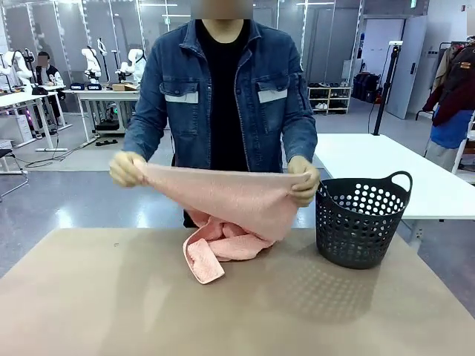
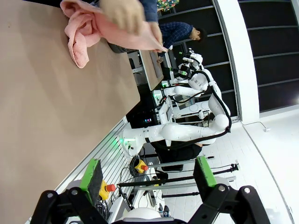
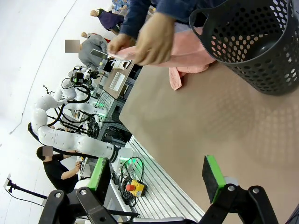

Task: Fold the towel.
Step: Grab the top end of the 100 cm Hotel Towel extended by the human.

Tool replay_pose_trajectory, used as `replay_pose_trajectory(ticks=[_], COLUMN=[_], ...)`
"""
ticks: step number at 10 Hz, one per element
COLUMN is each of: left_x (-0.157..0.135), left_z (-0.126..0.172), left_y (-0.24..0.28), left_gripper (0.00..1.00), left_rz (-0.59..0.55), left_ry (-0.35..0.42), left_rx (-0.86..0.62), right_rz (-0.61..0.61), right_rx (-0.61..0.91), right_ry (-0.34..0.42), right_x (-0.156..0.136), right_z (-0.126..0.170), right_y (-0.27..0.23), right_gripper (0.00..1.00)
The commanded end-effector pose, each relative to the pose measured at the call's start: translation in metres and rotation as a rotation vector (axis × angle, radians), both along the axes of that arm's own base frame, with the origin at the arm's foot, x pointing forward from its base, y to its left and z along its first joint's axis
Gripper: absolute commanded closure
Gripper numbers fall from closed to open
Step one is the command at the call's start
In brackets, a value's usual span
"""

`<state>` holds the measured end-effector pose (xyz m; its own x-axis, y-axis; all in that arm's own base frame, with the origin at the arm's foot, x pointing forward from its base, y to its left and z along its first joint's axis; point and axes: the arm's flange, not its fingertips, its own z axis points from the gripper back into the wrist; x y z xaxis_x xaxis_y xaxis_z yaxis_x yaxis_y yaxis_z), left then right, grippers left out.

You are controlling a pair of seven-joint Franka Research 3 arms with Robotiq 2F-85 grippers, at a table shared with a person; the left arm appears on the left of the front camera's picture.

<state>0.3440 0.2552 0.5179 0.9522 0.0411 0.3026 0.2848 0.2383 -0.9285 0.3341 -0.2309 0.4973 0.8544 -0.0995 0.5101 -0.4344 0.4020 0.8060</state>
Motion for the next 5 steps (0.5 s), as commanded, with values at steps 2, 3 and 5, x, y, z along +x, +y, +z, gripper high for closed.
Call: replay_pose_trajectory(ticks=[2, 3, 5], left_x=[-0.0007, -0.0007, -0.0007], left_z=[0.0014, 0.0014, 0.0014], left_y=[0.0004, 0.0004, 0.0004], left_gripper=[0.00, 0.00, 0.00], left_rz=[-0.003, -0.003, -0.003], left_ry=[-0.009, -0.009, -0.009], left_rx=[-0.006, -0.006, -0.006], right_rz=[0.003, 0.003, 0.003], right_rx=[0.012, 0.012, 0.012], right_ry=[-0.018, -0.018, -0.018], right_x=[0.0012, 0.0012, 0.0012], right_z=[0.0004, 0.0004, 0.0004], right_y=[-0.0004, -0.0004, -0.0004], right_gripper=[0.00, 0.00, 0.00])
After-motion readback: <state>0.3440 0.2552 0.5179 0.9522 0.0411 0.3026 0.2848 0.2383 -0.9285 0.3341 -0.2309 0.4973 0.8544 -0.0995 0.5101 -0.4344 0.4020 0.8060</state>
